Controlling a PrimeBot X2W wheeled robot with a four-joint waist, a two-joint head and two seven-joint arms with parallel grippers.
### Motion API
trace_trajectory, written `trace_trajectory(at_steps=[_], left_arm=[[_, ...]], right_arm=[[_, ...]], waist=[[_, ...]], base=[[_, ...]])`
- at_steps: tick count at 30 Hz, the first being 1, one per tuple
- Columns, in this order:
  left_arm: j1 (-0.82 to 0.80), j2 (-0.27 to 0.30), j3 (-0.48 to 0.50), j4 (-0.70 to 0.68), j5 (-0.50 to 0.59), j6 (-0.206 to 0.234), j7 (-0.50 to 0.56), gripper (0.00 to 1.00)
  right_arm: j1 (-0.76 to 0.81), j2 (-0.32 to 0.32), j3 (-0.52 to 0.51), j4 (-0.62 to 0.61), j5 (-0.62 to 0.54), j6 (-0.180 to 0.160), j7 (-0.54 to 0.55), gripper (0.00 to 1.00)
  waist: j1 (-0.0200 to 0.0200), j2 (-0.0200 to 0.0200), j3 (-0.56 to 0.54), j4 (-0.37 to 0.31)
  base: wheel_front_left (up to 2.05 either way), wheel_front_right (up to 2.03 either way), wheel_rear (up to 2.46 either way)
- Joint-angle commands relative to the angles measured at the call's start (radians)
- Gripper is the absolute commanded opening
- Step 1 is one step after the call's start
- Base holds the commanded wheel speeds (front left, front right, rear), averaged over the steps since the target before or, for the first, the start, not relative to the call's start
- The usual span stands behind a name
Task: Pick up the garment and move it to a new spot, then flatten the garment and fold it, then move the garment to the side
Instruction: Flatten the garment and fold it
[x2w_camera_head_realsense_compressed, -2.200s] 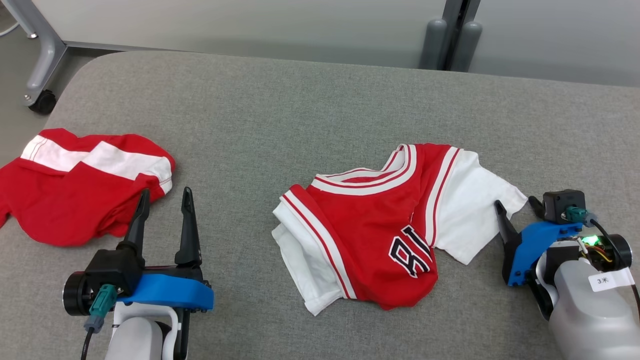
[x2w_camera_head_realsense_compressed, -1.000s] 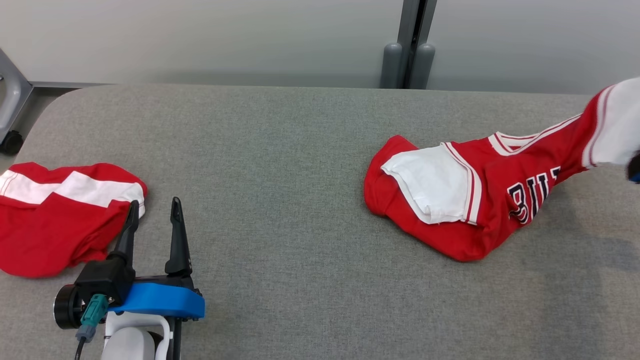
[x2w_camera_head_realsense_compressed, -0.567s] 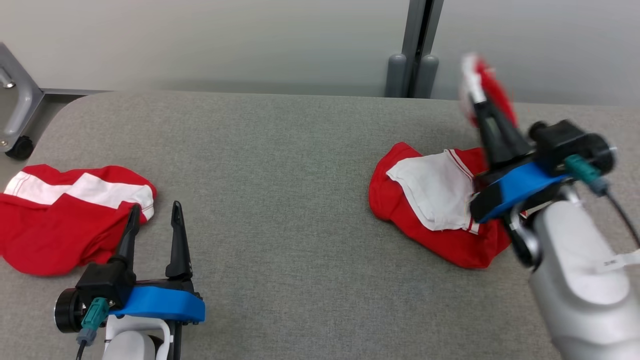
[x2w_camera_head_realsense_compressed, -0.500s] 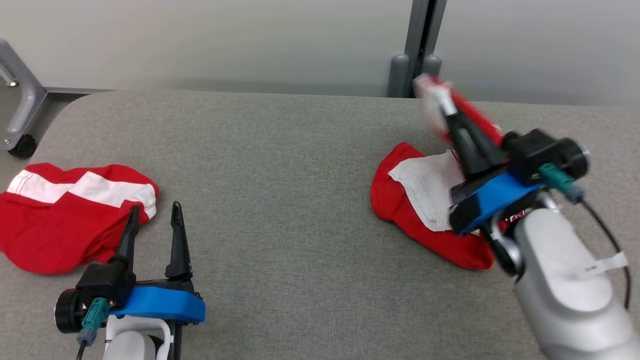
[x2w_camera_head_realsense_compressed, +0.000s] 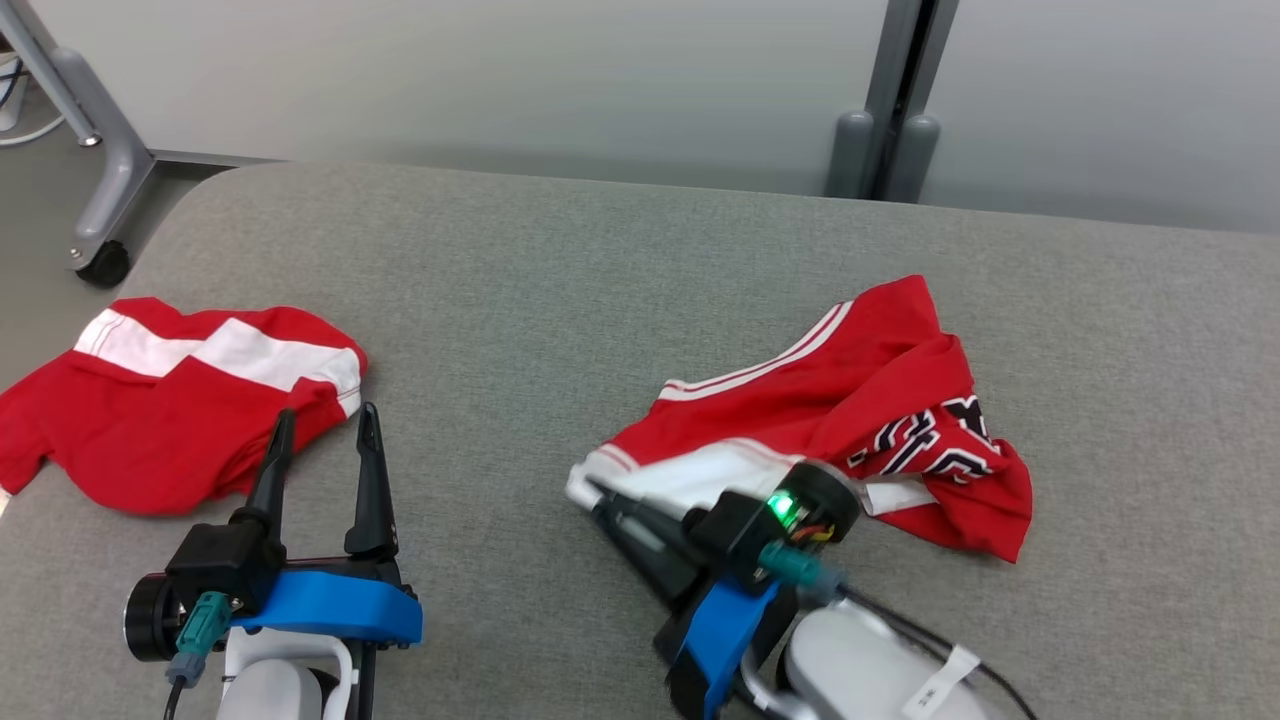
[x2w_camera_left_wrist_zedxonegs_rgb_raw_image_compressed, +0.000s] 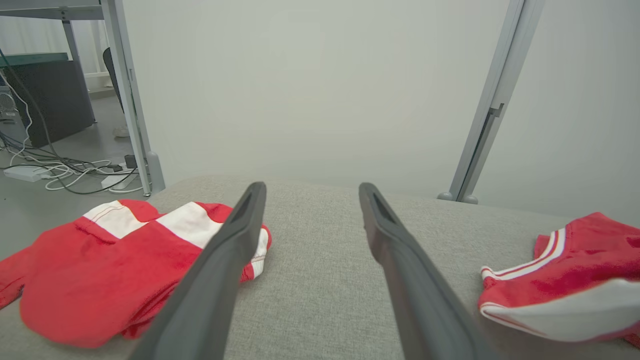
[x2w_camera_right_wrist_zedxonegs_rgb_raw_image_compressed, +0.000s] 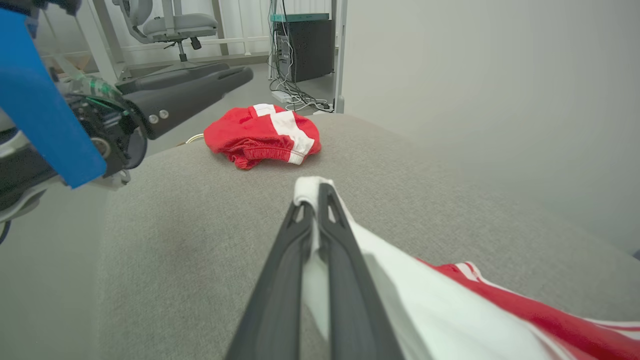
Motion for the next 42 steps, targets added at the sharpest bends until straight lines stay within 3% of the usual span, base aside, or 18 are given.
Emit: trace_trajectory(at_steps=[1, 3, 4, 12, 13, 14, 15, 20, 25, 35, 42], left_arm=[[-0.011, -0.001, 0.001, 0.002, -0.004, 0.005, -0.003, 1.0], [-0.01, -0.001, -0.003, 0.003, -0.007, 0.006, -0.003, 1.0], [-0.004, -0.001, -0.008, 0.003, -0.008, 0.008, -0.003, 1.0], [0.004, -0.001, -0.012, 0.007, -0.016, 0.01, -0.003, 1.0], [0.006, -0.001, -0.012, 0.007, -0.016, 0.012, -0.003, 1.0], [0.007, -0.001, -0.012, 0.006, -0.017, 0.013, -0.003, 1.0], [0.008, -0.001, -0.011, 0.005, -0.017, 0.015, -0.003, 1.0], [0.011, -0.001, -0.003, 0.005, -0.01, 0.014, -0.003, 1.0], [0.013, -0.001, 0.008, 0.0, -0.007, 0.011, -0.003, 1.0], [0.016, -0.001, 0.014, -0.015, -0.002, 0.012, -0.003, 1.0], [0.008, -0.001, 0.011, -0.02, -0.005, 0.013, -0.003, 1.0]], right_arm=[[0.015, 0.005, 0.027, 0.011, 0.006, 0.0, -0.01, 0.0], [0.027, 0.01, 0.086, 0.028, 0.033, 0.0, -0.02, 0.0], [0.031, 0.012, 0.162, 0.015, 0.07, 0.0, -0.028, 0.0], [0.038, 0.009, 0.361, 0.019, 0.166, 0.0, -0.026, 0.0], [0.035, 0.009, 0.374, 0.022, 0.178, 0.0, -0.025, 0.05], [0.029, 0.009, 0.381, 0.025, 0.185, 0.0, -0.028, 0.49], [0.021, 0.009, 0.38, 0.029, 0.192, 0.0, -0.031, 1.0], [-0.009, 0.01, 0.31, 0.057, 0.189, 0.0, -0.054, 1.0], [-0.038, 0.009, 0.157, 0.108, 0.124, 0.0, -0.066, 1.0], [-0.084, -0.09, -0.22, 0.127, 0.004, 0.0, -0.068, 1.0], [-0.093, -0.123, -0.36, 0.158, -0.018, 0.0, 0.007, 1.0]], waist=[[0.0001, 0.0, 0.0, 0.006], [0.0001, 0.0, -0.002, 0.016], [0.0001, 0.0, -0.004, 0.023], [0.0001, 0.0, -0.007, 0.03], [0.0001, 0.0, -0.007, 0.029], [0.0001, 0.0, -0.006, 0.027], [0.0001, 0.0, -0.006, 0.023], [0.0001, 0.0, -0.009, 0.004], [0.0001, 0.0, -0.011, -0.016], [0.0001, 0.0, 0.002, -0.04], [0.0001, 0.0, 0.019, -0.042]], base=[[0.0, 0.0, 0.0], [0.0, 0.0, 0.0], [0.0, 0.0, 0.0], [0.0, 0.0, 0.0], [0.0, 0.0, 0.0], [0.0, 0.0, 0.0], [0.0, 0.0, 0.0], [0.0, 0.0, 0.0], [0.0, 0.0, 0.0], [0.0, 0.0, 0.0], [0.0, 0.0, 0.0]])
